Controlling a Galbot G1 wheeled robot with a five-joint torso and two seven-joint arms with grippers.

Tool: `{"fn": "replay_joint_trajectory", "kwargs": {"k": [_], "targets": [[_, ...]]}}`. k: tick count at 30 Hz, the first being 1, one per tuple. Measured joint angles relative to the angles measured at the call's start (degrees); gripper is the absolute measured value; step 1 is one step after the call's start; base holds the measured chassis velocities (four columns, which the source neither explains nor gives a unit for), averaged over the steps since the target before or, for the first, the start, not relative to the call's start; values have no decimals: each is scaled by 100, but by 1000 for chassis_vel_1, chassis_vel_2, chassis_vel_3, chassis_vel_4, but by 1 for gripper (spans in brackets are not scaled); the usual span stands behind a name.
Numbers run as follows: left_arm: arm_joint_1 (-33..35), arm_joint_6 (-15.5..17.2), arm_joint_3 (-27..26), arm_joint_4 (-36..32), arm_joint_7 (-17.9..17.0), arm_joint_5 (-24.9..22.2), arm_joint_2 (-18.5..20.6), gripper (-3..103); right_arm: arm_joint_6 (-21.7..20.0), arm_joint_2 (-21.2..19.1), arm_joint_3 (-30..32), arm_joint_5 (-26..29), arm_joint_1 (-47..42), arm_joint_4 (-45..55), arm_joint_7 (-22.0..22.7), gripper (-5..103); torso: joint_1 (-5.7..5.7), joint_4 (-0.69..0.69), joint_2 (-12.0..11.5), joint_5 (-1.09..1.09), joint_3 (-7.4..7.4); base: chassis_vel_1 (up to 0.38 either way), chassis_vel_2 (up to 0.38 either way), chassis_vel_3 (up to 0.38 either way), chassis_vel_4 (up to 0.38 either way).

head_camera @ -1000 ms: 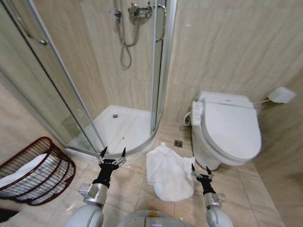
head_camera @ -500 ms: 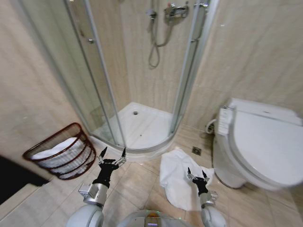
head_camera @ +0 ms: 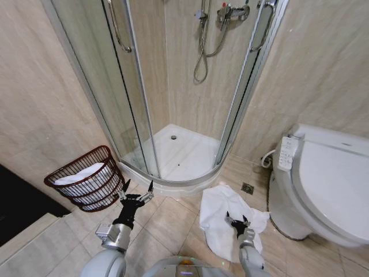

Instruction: Discard the used towel into the hamper.

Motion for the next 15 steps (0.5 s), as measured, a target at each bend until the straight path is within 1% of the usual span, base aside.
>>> {"fn": "replay_joint_trajectory", "kwargs": {"k": [1, 3, 4, 5, 10, 13, 15], "targets": [[0, 0, 0, 0, 0, 0, 0, 100, -9, 0, 4, -6, 33, -61, -3, 100, 0, 0, 0, 1, 0, 0, 0, 0, 0], [0, 0, 0, 0, 0, 0, 0, 100, -23, 13, 62, -206, 292, -518, 144, 100, 0, 2, 0, 1, 0, 0, 0, 0, 0], [0, 0, 0, 0, 0, 0, 0, 100, -23, 13, 62, -206, 292, -518, 144, 100, 0, 2, 0, 1, 0, 0, 0, 0, 0], [0, 0, 0, 0, 0, 0, 0, 100, -4, 9, 88, -331, 362, -683, 219, 100, 0, 3, 0, 1, 0, 0, 0, 0, 0], [0, 0, 0, 0, 0, 0, 0, 100, 87, -54, 171, -597, 459, -1052, 390, 100, 0, 1, 0, 1, 1, 0, 0, 0, 0], [0, 0, 0, 0, 0, 0, 0, 100, 87, -90, 177, -557, 459, -1096, 376, 100, 0, 0, 1, 0, 1, 0, 0, 0, 0], [0, 0, 0, 0, 0, 0, 0, 100, -12, -98, 165, -325, 408, -972, 151, 100, 1, -1, 1, 0, 1, 0, 0, 0, 0]]}}
